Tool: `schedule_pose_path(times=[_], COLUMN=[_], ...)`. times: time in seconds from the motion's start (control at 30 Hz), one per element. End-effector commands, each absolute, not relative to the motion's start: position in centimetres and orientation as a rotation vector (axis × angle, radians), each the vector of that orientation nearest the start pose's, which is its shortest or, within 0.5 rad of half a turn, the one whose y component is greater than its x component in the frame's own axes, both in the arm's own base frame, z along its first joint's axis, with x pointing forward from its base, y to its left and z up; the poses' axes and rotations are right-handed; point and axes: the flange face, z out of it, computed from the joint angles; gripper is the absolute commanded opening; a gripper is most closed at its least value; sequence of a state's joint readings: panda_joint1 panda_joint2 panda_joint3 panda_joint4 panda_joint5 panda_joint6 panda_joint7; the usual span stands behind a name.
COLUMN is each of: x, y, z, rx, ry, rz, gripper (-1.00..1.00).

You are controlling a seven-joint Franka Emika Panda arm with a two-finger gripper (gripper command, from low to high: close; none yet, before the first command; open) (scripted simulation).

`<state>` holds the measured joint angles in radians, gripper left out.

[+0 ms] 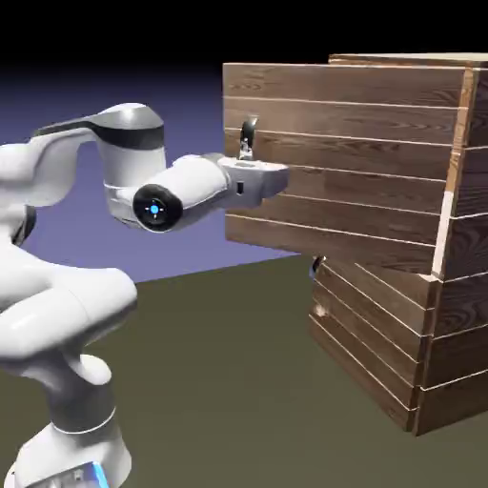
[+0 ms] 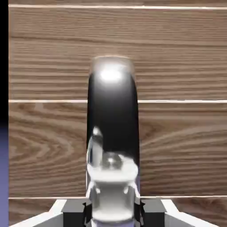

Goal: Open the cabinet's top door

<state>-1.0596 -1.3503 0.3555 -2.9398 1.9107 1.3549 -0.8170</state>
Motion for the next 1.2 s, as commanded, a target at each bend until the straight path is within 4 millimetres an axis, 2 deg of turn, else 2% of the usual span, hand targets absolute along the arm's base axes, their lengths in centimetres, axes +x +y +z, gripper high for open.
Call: schedule_pose_path(times=[0.0, 0.3, 0.6, 0.8, 1.03, 1.13, 1.17], x=[25.3, 23.5, 23.0, 23.4, 24.7, 25.3, 25.3], y=[-3.3, -9.8, -16.4, -21.2, -27.0, -28.9, -28.9], z=[54.0, 54.0, 54.0, 54.0, 54.0, 54.0, 54.0], rx=[-1.703, -1.663, -1.615, -1.575, -1.520, -1.501, -1.501], ry=[-0.029, -0.180, -0.323, -0.423, -0.542, -0.579, -0.579], rz=[-1.184, -1.049, -0.914, -0.814, -0.692, -0.651, -0.651], gripper=[-1.00, -1.00, -1.00, -1.00, -1.00, -1.00, 1.00])
